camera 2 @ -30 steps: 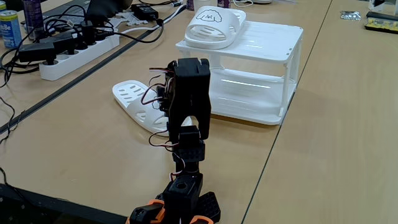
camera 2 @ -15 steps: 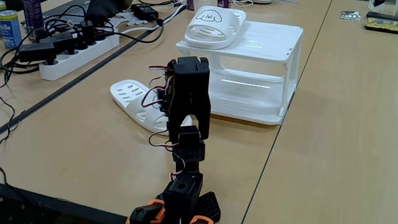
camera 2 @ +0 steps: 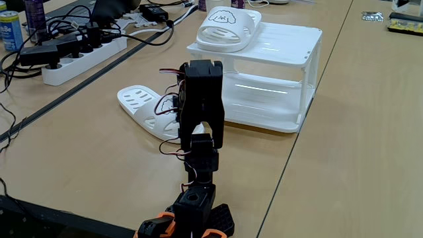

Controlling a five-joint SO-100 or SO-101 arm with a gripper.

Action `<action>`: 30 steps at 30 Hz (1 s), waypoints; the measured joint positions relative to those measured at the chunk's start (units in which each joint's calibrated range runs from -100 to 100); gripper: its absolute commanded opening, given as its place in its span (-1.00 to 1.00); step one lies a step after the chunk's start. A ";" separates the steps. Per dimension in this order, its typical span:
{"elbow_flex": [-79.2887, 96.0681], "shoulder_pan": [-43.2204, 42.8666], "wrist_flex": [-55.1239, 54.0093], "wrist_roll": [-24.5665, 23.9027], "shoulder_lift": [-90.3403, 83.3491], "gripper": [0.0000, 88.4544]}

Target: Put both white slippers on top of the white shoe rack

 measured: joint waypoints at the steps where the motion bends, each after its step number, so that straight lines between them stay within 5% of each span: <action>1: 0.00 -0.07 0.00 0.00 0.08 -0.50; 24: -17.07 -5.77 0.00 0.00 14.19 -0.52; 30: -17.34 -5.69 0.00 0.00 14.35 -0.98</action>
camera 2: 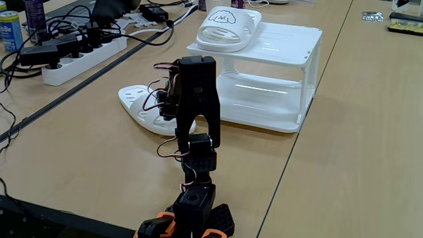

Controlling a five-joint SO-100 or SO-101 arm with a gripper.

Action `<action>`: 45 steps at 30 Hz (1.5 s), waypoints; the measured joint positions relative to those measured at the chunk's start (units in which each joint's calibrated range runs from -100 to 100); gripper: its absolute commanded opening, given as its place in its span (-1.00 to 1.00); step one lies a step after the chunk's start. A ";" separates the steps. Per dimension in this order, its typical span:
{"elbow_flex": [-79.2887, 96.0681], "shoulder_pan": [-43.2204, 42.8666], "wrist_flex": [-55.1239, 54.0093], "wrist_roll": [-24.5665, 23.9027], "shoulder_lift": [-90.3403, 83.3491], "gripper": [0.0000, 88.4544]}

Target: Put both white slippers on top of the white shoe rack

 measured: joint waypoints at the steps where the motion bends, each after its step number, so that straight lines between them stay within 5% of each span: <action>1: 0.00 0.15 0.00 0.00 0.00 -0.96; 23: -23.09 -14.01 0.34 0.00 -1.40 -0.98; 32: -43.40 -7.04 9.70 0.00 -1.40 -0.98; 45: -70.62 16.10 32.70 0.00 -1.40 -0.98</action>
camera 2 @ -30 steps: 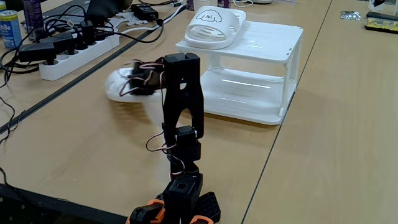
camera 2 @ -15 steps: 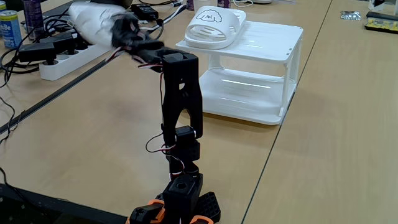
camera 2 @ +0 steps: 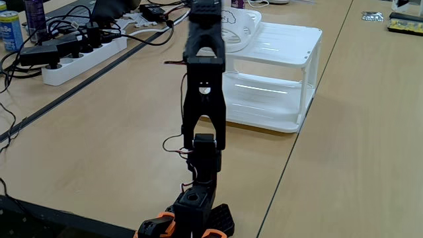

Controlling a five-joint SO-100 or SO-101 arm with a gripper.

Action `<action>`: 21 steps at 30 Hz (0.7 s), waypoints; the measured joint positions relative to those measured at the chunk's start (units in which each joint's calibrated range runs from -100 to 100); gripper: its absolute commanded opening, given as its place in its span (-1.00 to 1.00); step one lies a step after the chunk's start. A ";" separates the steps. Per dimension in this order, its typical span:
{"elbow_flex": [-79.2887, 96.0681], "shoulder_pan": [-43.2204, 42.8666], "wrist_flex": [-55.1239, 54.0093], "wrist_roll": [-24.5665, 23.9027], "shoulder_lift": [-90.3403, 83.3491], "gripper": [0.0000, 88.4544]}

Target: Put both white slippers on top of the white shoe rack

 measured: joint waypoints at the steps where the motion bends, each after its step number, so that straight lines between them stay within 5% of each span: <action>1: -0.72 1.95 0.86 0.00 0.00 -0.98; 8: -1.44 12.36 4.12 0.00 0.00 -0.98; 21: 8.09 14.83 6.95 0.00 -0.91 -0.98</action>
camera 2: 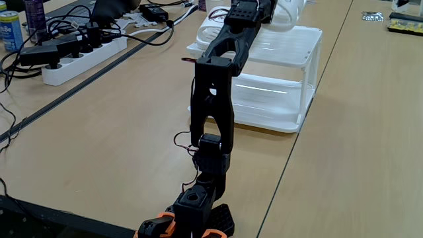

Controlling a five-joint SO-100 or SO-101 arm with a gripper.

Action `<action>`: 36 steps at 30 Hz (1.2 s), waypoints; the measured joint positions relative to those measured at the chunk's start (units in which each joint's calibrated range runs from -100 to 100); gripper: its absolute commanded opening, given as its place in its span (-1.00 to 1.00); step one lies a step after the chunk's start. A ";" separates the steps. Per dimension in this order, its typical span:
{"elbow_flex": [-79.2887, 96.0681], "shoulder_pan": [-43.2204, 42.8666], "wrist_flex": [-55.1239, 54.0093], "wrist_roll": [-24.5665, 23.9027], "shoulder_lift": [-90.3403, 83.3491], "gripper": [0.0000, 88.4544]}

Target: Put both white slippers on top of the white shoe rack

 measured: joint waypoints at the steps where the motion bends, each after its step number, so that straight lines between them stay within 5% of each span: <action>1: 0.90 -0.07 0.00 0.00 0.00 -0.98; 14: 7.37 0.30 -0.09 0.00 -0.25 -0.97; 22: 8.00 0.30 -0.09 0.00 -0.82 -0.47; 36: 13.93 -0.07 -0.09 0.00 -6.10 -0.47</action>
